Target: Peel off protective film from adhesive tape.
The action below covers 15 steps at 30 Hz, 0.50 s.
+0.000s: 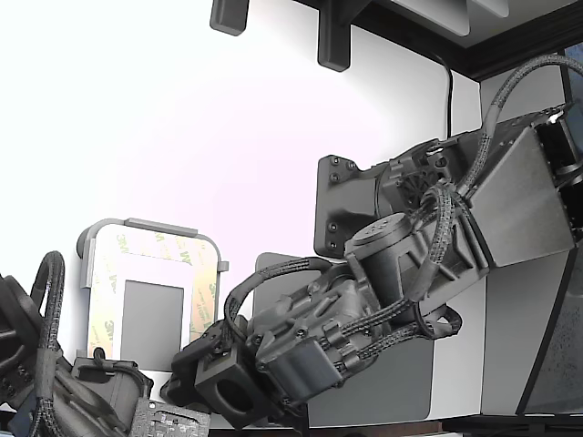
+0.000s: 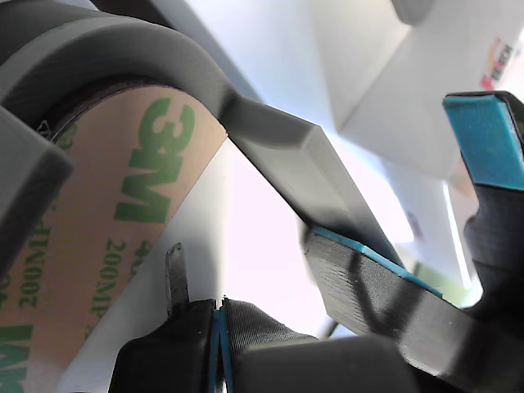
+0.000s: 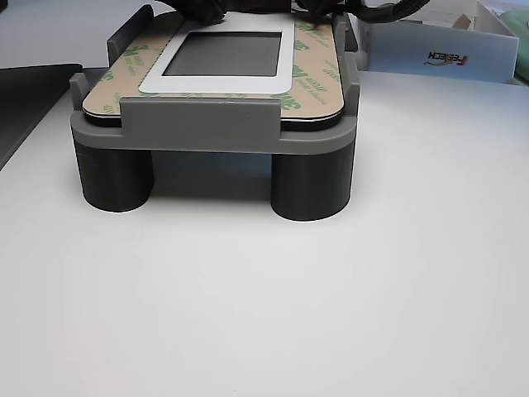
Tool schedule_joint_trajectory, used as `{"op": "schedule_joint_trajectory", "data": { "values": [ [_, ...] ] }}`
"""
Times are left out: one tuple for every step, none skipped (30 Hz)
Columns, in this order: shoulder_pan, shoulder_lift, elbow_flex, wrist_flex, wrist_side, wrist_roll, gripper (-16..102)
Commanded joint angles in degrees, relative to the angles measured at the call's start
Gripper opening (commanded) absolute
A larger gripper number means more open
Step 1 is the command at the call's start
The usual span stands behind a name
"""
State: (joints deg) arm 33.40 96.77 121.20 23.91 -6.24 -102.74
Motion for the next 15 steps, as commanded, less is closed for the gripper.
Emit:
{"op": "schedule_joint_trajectory", "data": {
  "values": [
    [-0.8,1.3,-1.2,-0.1,-0.2,0.2,-10],
    [-0.8,1.3,-1.1,0.0,-0.2,0.3,-10],
    [-0.7,1.3,-1.1,0.1,-0.1,0.3,-10],
    [-0.7,1.4,-1.1,0.2,-0.1,0.4,-10],
    [-0.7,1.5,-0.9,0.3,0.0,0.4,-10],
    [-0.6,1.5,-0.7,0.3,0.0,0.4,-10],
    [-0.5,1.6,-0.5,0.3,0.1,0.4,-10],
    [-0.4,1.7,-0.4,0.3,0.2,0.4,-10],
    [-0.4,1.8,-0.4,0.3,0.3,0.4,-10],
    [-0.4,1.8,-0.3,0.3,0.4,0.4,-10],
    [-0.3,1.8,-0.3,0.4,0.4,0.4,-10],
    [-0.2,2.0,-0.3,0.4,0.4,0.4,-10],
    [-0.2,2.1,-0.3,0.6,0.5,0.4,-10],
    [-0.1,2.3,-0.3,0.8,0.5,0.4,-10],
    [-0.1,2.4,-0.3,1.0,0.5,0.4,-10]
  ]
}}
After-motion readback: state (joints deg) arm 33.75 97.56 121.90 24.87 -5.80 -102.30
